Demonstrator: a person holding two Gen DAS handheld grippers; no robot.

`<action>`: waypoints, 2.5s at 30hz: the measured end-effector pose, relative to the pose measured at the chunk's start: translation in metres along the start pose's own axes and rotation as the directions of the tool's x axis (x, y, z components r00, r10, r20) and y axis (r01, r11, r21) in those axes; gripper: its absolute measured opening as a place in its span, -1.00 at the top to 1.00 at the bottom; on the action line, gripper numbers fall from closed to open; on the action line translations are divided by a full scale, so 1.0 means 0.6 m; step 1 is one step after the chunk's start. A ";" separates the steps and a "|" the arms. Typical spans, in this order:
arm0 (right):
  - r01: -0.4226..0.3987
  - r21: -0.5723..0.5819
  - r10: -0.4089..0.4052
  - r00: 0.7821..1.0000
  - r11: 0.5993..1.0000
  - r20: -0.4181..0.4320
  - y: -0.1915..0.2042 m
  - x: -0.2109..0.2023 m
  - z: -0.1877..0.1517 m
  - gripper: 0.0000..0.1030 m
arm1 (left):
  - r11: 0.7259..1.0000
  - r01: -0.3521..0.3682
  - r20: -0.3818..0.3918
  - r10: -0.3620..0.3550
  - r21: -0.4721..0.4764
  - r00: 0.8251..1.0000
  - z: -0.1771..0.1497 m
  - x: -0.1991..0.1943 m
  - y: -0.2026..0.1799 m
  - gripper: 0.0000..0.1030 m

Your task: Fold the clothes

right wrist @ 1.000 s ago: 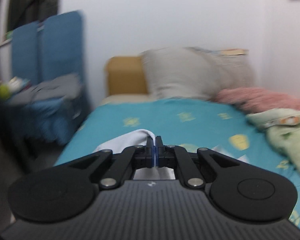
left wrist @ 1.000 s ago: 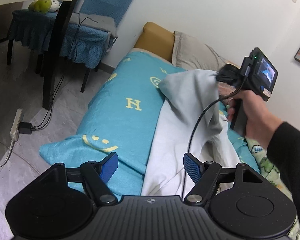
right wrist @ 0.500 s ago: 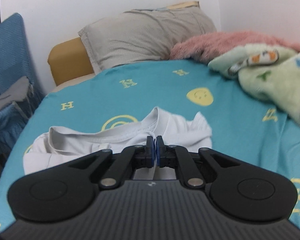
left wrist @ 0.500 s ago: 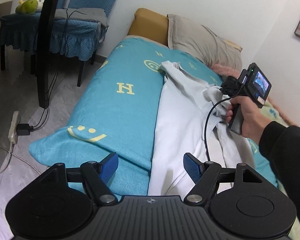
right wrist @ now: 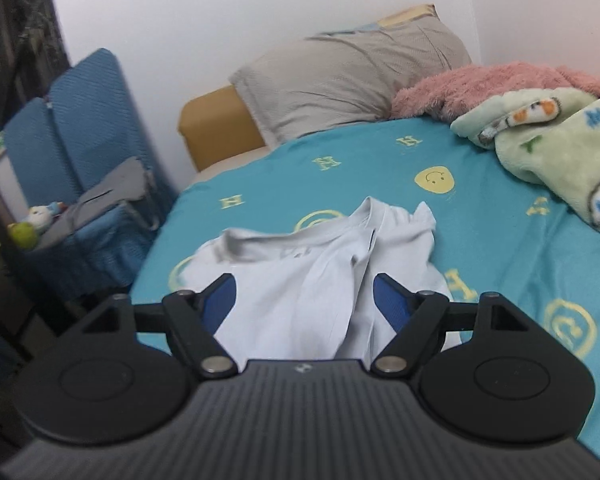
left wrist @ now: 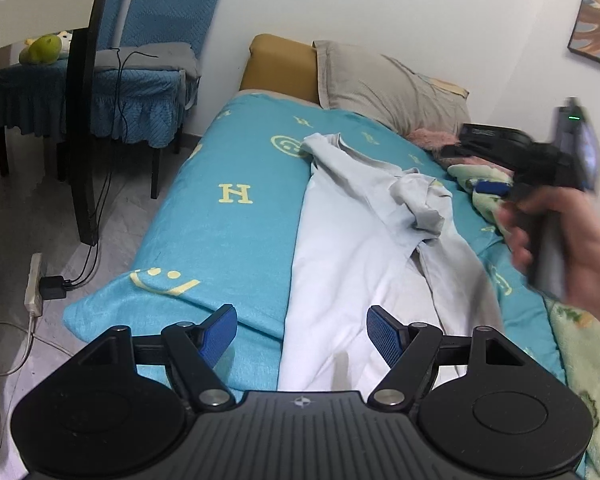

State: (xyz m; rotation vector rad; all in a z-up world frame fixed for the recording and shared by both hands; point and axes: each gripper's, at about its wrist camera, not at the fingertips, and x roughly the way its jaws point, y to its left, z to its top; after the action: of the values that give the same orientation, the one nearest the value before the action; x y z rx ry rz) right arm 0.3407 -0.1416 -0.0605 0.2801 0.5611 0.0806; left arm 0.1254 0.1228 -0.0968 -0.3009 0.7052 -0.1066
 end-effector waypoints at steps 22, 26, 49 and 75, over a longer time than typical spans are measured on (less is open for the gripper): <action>-0.092 0.078 0.094 0.995 0.993 -0.020 -0.032 -0.412 -0.190 -0.50 | 0.987 0.094 -0.218 -0.121 -0.129 0.968 0.042 -0.040 0.063 -0.42; -0.106 0.144 0.112 0.993 0.984 -0.037 -0.052 -0.401 -0.195 -0.50 | 0.994 0.099 -0.316 -0.111 -0.056 0.942 0.051 -0.038 0.099 -0.42; -0.069 0.195 0.085 0.994 0.978 -0.074 -0.067 -0.379 -0.192 -0.50 | 0.890 0.335 -0.596 -0.092 0.310 0.797 -0.033 -0.051 0.096 0.94; -0.064 0.341 0.124 0.980 0.938 -0.157 -0.132 -0.392 -0.231 -0.50 | 0.814 0.383 -0.545 -0.099 0.438 0.833 -0.129 -0.141 -0.199 0.68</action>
State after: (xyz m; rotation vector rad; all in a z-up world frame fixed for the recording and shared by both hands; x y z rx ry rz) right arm 0.0676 -0.2197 -0.0741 0.6371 0.7387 0.1039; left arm 0.0113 0.0078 -0.0631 0.1910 1.1180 -0.6492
